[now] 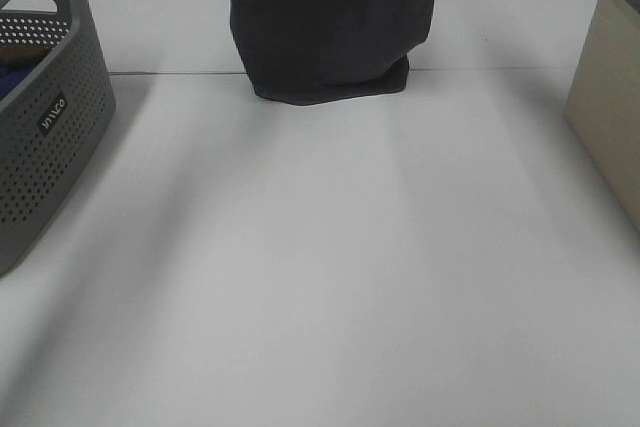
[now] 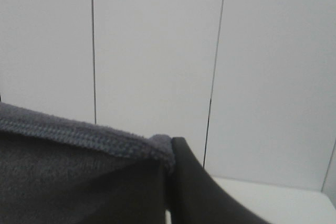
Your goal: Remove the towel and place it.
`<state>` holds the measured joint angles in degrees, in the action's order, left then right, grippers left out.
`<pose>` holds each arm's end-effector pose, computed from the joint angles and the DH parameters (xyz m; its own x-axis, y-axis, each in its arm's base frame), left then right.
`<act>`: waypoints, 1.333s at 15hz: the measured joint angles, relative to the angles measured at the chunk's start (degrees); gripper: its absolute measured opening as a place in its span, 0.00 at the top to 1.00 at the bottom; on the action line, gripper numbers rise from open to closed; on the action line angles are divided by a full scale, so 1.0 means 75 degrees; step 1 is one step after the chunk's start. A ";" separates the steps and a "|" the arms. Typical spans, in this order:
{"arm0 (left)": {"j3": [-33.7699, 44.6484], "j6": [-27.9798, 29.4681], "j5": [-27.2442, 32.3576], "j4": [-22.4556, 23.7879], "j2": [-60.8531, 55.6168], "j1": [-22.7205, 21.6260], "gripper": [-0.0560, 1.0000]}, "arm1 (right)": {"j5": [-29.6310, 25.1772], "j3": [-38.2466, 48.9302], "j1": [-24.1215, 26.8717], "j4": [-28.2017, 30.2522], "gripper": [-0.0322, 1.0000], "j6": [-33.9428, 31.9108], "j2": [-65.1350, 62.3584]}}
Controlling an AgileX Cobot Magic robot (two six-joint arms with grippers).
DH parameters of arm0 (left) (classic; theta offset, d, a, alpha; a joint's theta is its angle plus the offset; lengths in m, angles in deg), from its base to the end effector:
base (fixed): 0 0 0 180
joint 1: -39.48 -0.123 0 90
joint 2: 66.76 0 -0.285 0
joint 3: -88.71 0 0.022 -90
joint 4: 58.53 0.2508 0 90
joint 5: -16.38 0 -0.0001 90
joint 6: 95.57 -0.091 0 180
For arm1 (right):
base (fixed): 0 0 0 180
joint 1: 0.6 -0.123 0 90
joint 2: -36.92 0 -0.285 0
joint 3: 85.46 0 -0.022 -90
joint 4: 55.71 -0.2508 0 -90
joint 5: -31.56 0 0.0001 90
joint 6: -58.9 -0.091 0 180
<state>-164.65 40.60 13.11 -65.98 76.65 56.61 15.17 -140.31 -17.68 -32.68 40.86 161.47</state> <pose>0.5170 -0.1586 0.4349 0.4738 0.4748 -0.7417 0.0086 0.8397 0.5430 0.4611 0.1311 0.4734 0.0992 -0.0447 -0.9941 -0.1801 0.9817 -0.0621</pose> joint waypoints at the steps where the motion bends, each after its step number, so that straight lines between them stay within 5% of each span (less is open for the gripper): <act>1: 0.0000 0.0000 0.0680 0.0000 0.0000 0.0000 0.95 | -0.0535 0.0000 0.0000 -0.0290 0.96 0.0092 0.0000; 5: 0.0000 0.0046 0.3973 -0.0069 -0.0306 0.0000 0.95 | -0.2574 0.0000 0.0000 -0.1474 0.96 0.1138 -0.0267; 9: -0.0023 0.1031 0.7945 -0.0298 -0.1154 0.0023 0.95 | -0.4927 0.0000 0.0000 -0.1940 0.96 0.1727 -0.1054; 10: -0.0046 0.1513 0.9236 -0.0313 -0.1199 0.0053 0.95 | -0.6012 0.0000 0.0000 -0.2292 0.96 0.1940 -0.1154; 12: -0.0015 0.1841 0.9572 -0.0283 -0.1176 0.0061 0.95 | -0.6501 0.0015 0.0000 -0.2414 0.96 0.2055 -0.1154; 13: 0.0252 0.2743 0.9664 -0.0252 -0.1176 0.0061 0.95 | -0.7028 0.0084 0.0000 -0.2552 0.96 0.2131 -0.1154; 20: 0.2804 0.4469 0.9565 0.0993 -0.2773 0.0176 0.95 | -0.7059 0.1146 -0.0115 -0.3277 0.96 0.2406 -0.1620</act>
<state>-143.62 74.12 84.85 -58.53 55.85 57.93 -37.77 -131.72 -18.53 -57.26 58.90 149.33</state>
